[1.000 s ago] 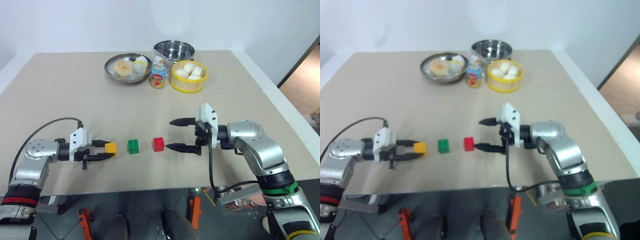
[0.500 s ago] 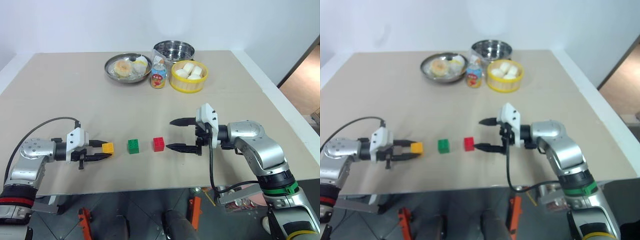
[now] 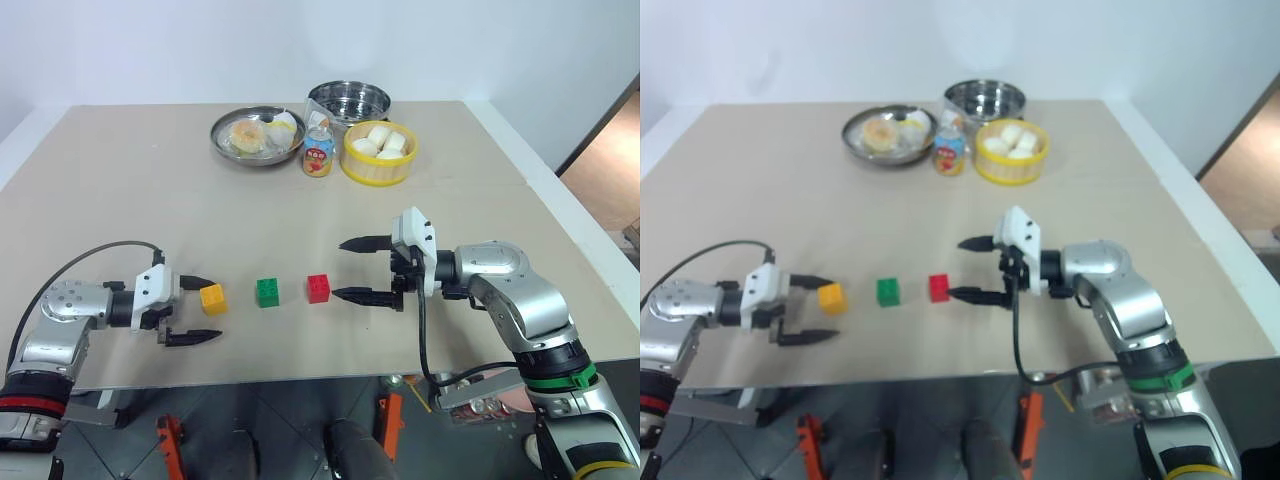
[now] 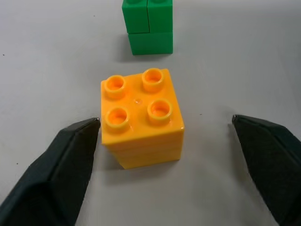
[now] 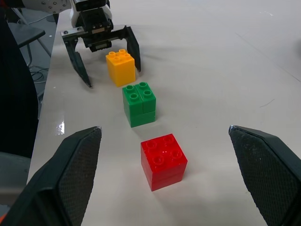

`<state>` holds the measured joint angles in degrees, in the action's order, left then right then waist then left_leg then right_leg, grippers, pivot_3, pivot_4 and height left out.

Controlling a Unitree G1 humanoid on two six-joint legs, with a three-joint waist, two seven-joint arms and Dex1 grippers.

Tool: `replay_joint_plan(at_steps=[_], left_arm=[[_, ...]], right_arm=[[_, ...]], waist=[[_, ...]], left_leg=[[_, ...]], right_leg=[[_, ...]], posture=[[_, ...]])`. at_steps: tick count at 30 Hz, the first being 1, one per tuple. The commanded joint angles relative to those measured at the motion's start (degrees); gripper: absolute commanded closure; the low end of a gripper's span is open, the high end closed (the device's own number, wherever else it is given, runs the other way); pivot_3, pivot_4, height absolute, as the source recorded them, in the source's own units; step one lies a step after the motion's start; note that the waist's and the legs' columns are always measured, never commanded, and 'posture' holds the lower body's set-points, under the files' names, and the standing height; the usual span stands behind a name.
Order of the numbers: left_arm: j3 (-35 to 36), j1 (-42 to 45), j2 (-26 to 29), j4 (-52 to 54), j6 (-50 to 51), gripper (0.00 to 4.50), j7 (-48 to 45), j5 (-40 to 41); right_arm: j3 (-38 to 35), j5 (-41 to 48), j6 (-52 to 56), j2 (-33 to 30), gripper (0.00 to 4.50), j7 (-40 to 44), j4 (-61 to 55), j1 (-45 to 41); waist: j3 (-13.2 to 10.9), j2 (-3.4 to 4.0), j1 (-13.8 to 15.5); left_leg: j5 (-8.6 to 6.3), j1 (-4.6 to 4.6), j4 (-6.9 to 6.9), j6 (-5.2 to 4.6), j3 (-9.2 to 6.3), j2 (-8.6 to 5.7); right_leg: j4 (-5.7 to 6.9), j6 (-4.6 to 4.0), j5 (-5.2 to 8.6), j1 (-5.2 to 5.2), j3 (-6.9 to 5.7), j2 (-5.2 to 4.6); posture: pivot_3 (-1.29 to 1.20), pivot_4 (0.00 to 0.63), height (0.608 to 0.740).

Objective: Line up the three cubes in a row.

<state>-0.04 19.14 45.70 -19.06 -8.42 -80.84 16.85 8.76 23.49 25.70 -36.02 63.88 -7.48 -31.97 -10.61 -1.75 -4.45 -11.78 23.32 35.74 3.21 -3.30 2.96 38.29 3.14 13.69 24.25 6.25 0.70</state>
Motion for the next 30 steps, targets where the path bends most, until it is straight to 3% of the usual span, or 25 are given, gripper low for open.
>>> replay_joint_plan(at_steps=[1, 13, 16, 21, 26, 30], left_arm=[[2.70, 0.01, 2.60, 4.77, 1.91, 0.04, -0.14, 1.93], [11.58, -3.76, 8.05, 23.07, 23.30, 0.04, 7.32, 12.12], [13.44, -0.03, 4.77, 23.53, 28.16, 0.04, 14.94, 14.26], [13.19, 5.58, -5.71, 16.84, 25.87, 0.04, 33.19, 7.50], [11.29, 8.22, -11.82, 9.48, 21.30, 0.04, 41.56, 1.82], [8.97, 9.28, -14.42, 5.33, 16.10, 0.04, 42.98, -1.96]], right_arm=[[-1.94, 1.10, -0.70, 0.01, 0.00, 0.14, -1.39, -0.03], [-2.48, 2.05, -0.93, 0.58, 0.00, 0.51, -0.08, -0.89], [-3.33, 3.08, -0.42, 1.89, 0.00, -0.35, 1.60, -2.45], [-4.28, 0.80, -4.44, 5.78, 0.00, -3.54, 10.61, -7.64], [-5.08, -4.20, -11.30, 9.20, 0.00, -9.10, 22.95, -13.36], [-5.40, -7.18, -16.82, 11.22, 0.00, -11.52, 31.81, -16.25]], waist=[[0.00, 0.00, 0.01], [0.00, 0.00, 0.00], [0.00, 0.00, 0.01], [0.00, 0.00, 0.06], [0.00, 0.00, -0.03], [0.00, 0.00, 0.05]], left_leg=[[0.00, 0.00, -0.01, 0.00, 0.00, 0.00], [0.00, 0.01, 0.00, 0.00, 0.02, 0.01], [0.00, 0.01, 0.04, 0.00, 0.01, 0.01], [0.00, -0.03, 0.24, 0.00, 0.01, -0.02], [0.01, 0.03, 0.28, 0.00, 0.00, -0.02], [0.01, 0.04, 0.27, 0.00, 0.00, -0.05]], right_leg=[[0.00, 0.00, 0.00, 0.00, 0.00, 0.00], [0.01, 0.00, 0.02, 0.02, 0.00, -0.01], [0.01, -0.01, 0.01, 0.01, 0.00, -0.01], [0.01, 0.08, -0.13, -0.13, 0.01, -0.01], [0.01, 0.14, -0.22, -0.06, 0.03, 0.00], [0.01, 0.07, -0.27, -0.07, 0.04, -0.01]], posture=[[0.00, 0.150, 0.738], [0.00, 0.150, 0.738], [0.00, 0.150, 0.738], [0.00, 0.150, 0.738], [0.00, 0.150, 0.738], [0.00, 0.150, 0.738]])
